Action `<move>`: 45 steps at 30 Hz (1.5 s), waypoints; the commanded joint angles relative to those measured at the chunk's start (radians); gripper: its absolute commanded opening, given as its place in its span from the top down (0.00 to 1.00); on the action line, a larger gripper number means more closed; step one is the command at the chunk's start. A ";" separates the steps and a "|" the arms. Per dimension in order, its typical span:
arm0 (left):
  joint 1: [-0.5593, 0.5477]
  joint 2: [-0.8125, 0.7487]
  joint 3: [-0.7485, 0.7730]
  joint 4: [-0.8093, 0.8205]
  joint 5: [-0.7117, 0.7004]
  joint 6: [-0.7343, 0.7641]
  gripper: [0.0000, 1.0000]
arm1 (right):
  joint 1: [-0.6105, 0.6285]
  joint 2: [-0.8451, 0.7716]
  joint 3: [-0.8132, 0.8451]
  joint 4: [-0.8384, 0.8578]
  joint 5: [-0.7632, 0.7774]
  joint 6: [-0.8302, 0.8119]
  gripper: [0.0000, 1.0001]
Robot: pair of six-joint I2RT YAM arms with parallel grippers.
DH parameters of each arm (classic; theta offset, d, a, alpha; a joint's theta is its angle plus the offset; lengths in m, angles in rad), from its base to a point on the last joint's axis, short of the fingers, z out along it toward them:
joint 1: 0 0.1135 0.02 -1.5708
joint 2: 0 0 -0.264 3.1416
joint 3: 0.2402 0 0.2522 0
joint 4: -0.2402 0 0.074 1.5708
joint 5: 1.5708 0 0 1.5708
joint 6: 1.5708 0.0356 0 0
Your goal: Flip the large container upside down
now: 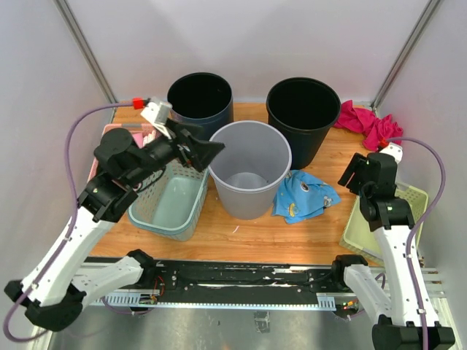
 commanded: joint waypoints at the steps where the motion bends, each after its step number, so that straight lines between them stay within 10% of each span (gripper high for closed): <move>1: -0.182 0.093 0.046 -0.033 -0.124 0.033 0.01 | -0.017 0.041 0.005 -0.095 0.107 0.029 0.33; 15: -0.217 0.166 0.049 0.044 0.046 -0.040 0.01 | -0.095 0.261 -0.120 -0.123 0.133 0.134 0.42; 27: -0.222 0.162 0.021 0.079 0.047 -0.056 0.01 | -0.124 0.317 -0.140 -0.039 -0.100 0.085 0.99; 45: -0.222 0.157 0.099 -0.034 -0.039 0.002 0.01 | -0.178 0.144 0.074 0.023 -0.607 0.261 1.00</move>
